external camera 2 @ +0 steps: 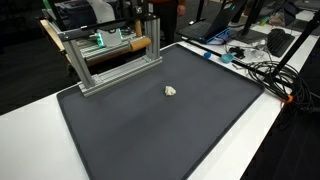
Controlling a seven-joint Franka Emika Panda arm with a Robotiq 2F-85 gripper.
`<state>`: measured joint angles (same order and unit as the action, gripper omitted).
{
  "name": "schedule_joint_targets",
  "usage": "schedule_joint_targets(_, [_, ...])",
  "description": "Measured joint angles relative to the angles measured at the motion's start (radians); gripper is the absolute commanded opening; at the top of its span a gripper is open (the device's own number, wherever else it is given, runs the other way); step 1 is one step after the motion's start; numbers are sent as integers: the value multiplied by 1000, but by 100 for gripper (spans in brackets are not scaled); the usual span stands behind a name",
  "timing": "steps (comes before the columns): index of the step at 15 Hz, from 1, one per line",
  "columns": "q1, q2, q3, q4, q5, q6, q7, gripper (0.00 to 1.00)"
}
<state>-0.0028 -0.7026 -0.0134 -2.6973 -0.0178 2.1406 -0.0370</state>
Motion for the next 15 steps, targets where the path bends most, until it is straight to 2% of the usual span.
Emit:
schedule_joint_targets(6, [-13,6,53,21,-22,95,89,22])
schedule_joint_targets(15, [-29,21,55,51,-33,89,112,22])
